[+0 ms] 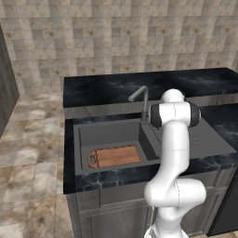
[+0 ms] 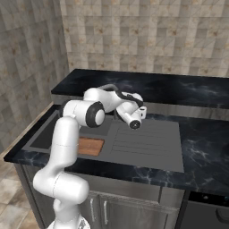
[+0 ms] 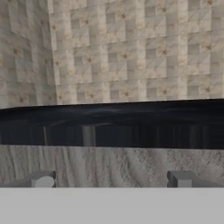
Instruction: Turn on the sink faucet with hot water and rinse the cutting board for ten seconds, then turn off the faucet. Push the cutting board to reach the water if necessary.
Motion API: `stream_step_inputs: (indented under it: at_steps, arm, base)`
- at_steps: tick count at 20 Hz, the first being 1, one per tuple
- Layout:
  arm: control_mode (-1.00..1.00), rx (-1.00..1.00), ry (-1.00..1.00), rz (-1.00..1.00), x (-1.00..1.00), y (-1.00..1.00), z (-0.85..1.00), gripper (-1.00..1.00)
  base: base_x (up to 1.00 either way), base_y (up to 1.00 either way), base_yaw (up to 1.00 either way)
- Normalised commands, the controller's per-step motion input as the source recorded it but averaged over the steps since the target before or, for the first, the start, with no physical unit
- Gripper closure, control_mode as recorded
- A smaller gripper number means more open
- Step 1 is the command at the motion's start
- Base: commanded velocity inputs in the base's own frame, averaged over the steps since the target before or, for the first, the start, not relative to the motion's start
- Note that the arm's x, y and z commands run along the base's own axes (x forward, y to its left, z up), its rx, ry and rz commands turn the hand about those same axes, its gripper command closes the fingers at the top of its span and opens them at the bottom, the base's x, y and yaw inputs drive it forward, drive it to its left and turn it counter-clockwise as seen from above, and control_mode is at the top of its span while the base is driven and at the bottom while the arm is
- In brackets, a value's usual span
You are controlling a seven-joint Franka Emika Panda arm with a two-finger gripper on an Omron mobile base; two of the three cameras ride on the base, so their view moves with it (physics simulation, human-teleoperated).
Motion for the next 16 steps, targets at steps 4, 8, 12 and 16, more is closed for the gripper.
stream_step_inputs:
  at_steps: [4, 8, 12, 16]
  arm:
    - [-1.00, 0.00, -0.01, 0.00, -0.23, -0.56, -0.03, -1.00]
    - [-1.00, 0.00, 0.00, 0.00, -0.13, -0.18, 0.00, -1.00]
    - [-1.00, 0.00, 0.00, 0.00, -0.08, -0.10, 0.00, -1.00]
    - [-1.00, 0.00, 0.00, 0.00, -0.13, -0.16, 0.00, -1.00]
  base:
    - [0.00, 0.00, 0.00]
    - [0.00, 0.00, 0.00]
    - [0.00, 0.00, 0.00]
    - [0.00, 0.00, 0.00]
